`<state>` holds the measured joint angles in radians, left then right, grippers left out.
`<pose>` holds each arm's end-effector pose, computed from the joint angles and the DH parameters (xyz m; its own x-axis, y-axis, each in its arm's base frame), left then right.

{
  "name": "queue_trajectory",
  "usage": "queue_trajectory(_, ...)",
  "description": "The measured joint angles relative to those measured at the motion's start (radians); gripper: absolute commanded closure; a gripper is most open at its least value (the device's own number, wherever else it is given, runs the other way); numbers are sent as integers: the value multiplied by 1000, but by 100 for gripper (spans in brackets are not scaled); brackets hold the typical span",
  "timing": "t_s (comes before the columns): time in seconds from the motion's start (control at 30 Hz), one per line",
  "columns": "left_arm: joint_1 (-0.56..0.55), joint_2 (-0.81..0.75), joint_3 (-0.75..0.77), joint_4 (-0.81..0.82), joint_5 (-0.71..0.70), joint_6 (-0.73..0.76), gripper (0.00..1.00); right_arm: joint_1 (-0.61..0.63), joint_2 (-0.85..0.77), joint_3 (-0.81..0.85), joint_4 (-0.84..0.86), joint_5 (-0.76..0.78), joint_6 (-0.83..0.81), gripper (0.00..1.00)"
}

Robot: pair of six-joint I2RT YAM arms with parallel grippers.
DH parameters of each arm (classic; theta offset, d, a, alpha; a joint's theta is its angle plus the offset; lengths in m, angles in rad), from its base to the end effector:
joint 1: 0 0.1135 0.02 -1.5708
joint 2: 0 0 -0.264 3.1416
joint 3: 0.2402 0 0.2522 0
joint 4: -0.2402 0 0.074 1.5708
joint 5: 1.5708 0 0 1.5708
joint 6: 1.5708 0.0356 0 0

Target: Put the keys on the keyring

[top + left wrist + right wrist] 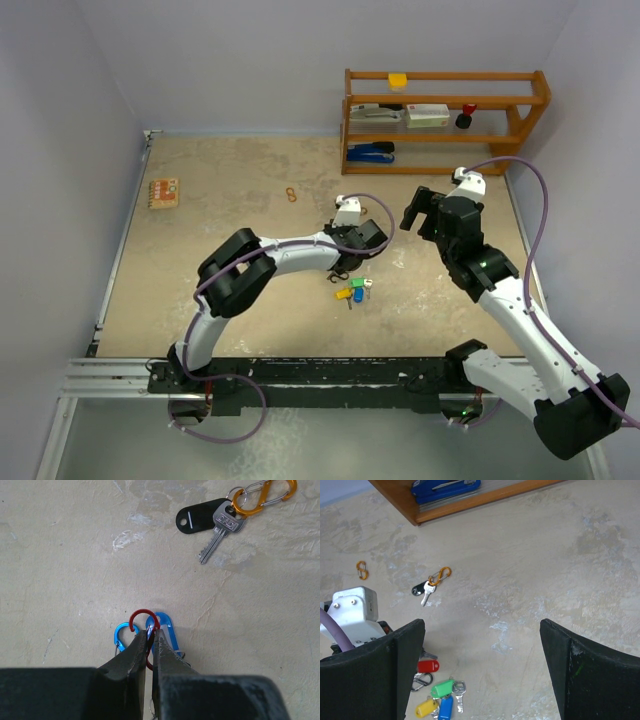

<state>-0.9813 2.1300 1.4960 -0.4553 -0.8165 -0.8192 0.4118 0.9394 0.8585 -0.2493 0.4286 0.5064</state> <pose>0.2653 -0.3501 0.1533 -0.6152 0.0199 -0.7881 -0.0994 0.9897 0.1027 0.2019 0.0720 0.3321 -0.2617 0.3671 -0.8926 0.1408 0.9295 0.3410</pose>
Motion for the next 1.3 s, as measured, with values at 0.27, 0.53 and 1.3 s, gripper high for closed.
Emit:
queue_trajectory(0.27, 13, 0, 0, -3, -13, 0, 100, -1, 0, 0, 0, 0, 0, 0)
queue_trajectory(0.53, 17, -4, -5, 12, -84, 8, 100, -1, 0, -1, 0, 0, 0, 0)
queue_trajectory(1.3, 26, -516, -435, 728, 82, 241, 100, -6, -42, -8, 10, 7, 0, 0)
